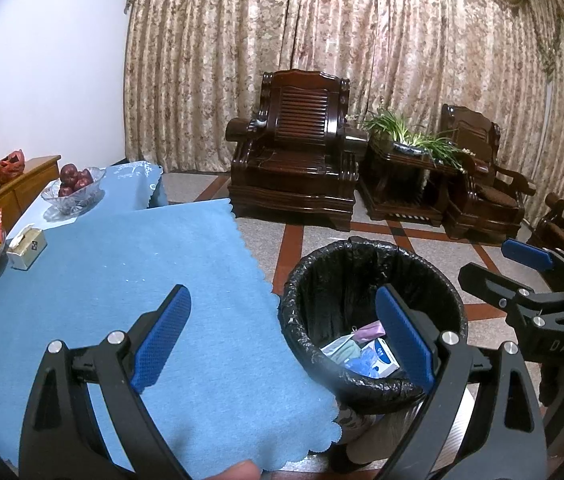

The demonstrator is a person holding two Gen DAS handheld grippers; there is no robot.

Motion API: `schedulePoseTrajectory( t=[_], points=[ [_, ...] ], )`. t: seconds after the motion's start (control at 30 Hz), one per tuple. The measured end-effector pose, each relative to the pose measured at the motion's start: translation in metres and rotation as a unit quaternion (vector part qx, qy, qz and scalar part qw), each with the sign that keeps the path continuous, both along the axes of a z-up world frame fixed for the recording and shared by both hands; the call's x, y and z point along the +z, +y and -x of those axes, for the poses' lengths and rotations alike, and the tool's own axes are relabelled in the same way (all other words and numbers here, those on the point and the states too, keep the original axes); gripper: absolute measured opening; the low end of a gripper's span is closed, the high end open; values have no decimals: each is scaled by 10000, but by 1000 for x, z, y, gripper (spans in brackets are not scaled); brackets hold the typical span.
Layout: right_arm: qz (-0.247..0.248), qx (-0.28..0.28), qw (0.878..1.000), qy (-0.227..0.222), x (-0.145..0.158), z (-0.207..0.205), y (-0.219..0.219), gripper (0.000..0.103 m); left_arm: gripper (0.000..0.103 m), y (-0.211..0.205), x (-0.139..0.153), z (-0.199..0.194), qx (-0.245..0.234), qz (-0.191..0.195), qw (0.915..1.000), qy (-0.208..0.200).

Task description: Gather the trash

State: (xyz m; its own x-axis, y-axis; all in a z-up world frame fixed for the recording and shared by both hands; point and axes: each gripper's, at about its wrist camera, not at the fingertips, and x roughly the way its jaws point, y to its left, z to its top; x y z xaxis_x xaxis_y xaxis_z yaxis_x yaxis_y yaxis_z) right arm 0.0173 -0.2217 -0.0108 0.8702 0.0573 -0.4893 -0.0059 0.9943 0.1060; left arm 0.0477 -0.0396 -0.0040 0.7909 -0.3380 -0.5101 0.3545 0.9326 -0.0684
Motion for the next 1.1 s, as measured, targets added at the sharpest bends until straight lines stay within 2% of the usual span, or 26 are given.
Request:
schedulePoseTrajectory(
  t=[1.1],
  points=[
    [5,0,10000,13,1,0,0,97,91,0,2,0,3,-7,10000,-1]
  ],
)
